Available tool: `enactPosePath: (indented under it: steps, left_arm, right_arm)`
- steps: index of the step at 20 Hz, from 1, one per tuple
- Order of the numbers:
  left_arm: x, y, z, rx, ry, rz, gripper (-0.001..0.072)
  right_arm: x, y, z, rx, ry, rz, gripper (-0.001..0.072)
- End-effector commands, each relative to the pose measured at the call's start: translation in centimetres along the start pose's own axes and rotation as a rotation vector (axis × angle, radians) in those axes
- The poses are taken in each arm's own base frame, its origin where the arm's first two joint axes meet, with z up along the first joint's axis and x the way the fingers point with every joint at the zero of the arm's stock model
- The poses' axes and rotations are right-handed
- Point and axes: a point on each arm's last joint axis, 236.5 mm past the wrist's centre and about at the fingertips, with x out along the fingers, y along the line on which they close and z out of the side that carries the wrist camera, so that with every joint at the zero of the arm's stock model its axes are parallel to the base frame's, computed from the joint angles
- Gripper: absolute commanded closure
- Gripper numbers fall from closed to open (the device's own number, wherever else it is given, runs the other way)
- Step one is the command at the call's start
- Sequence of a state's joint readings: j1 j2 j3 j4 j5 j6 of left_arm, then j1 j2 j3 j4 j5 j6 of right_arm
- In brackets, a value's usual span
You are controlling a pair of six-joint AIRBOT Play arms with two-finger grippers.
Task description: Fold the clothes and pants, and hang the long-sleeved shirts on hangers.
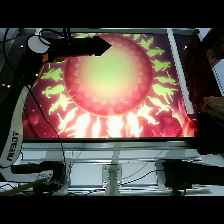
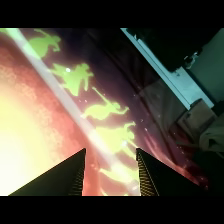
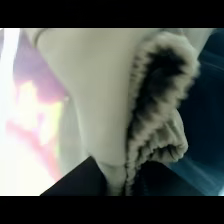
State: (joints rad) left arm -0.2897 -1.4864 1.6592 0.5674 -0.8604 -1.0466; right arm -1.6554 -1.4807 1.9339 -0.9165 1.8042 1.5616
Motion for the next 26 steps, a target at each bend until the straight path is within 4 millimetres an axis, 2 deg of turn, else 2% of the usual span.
enactPosePath:
  steps: [1, 4, 7, 8, 9, 10, 11, 15, 17, 19, 20, 21, 22, 24, 26]
  left_arm:
    - [0.0, 0.0, 0.0, -0.001, -0.001, -0.001, 0.0362]
    - [0.0, 0.0, 0.0, -0.001, -0.001, 0.000, 0.0362]
    - [0.0, 0.0, 0.1, -0.001, -0.004, 0.002, 0.0362]
    - [0.0, 0.1, 0.1, -0.001, -0.004, 0.002, 0.0362]
    - [0.0, 0.1, 0.1, -0.001, -0.004, 0.001, 0.0362]
    - [0.0, 0.1, 0.1, -0.001, -0.004, 0.002, 0.0362]
    - [0.0, 0.1, 0.1, -0.001, -0.004, 0.002, 0.0362]
    - [0.0, 0.1, 0.1, -0.001, -0.004, 0.002, 0.0362]
    - [0.0, 0.1, 0.1, -0.001, -0.004, 0.002, 0.0362]
    - [0.0, 0.1, 0.1, 0.000, -0.004, 0.002, 0.0362]
    - [0.0, 0.1, 0.1, 0.000, -0.004, 0.002, 0.0362]
    - [0.0, 0.1, 0.1, -0.001, -0.003, 0.002, 0.0361]
    - [0.0, 0.1, 0.1, -0.001, -0.004, 0.002, 0.0362]
    - [0.0, 0.1, 0.1, -0.002, -0.003, 0.003, 0.0361]
    - [0.0, 0.1, 0.0, -0.002, -0.002, 0.002, 0.0360]
  right_arm:
    - [-3.8, -8.2, -1.4, 0.213, -0.042, -0.216, 0.0684]
    - [-3.7, -8.8, -1.7, 0.255, -0.036, -0.197, 0.0683]
    - [-2.9, -7.4, -1.6, 0.231, -0.020, -0.145, 0.0678]
    - [-2.8, -7.3, -1.6, 0.227, -0.017, -0.143, 0.0545]
    - [-2.7, -7.1, -1.6, 0.223, -0.016, -0.141, 0.0316]
    - [-2.6, -7.0, -1.6, 0.219, -0.013, -0.140, 0.0161]
    - [-2.5, -6.9, -1.6, 0.215, -0.011, -0.139, 0.0151]
    - [-2.3, -6.0, -1.5, 0.201, -0.012, -0.111, 0.0153]
    - [-1.9, -4.0, -0.9, 0.154, -0.023, -0.035, 0.0174]
    - [-1.4, -0.3, -0.2, 0.070, -0.037, 0.088, 0.0285]
    - [-1.1, 2.0, 0.0, 0.016, -0.039, 0.150, 0.0288]
    - [-0.6, 4.2, 0.1, -0.037, -0.038, 0.198, 0.0352]
    - [-0.1, 6.3, 0.0, -0.097, -0.035, 0.231, 0.0383]
    - [1.2, 11.4, -1.0, -0.230, -0.010, 0.299, 0.0464]
    - [2.5, 17.7, -3.3, -0.392, 0.029, 0.390, 0.0561]
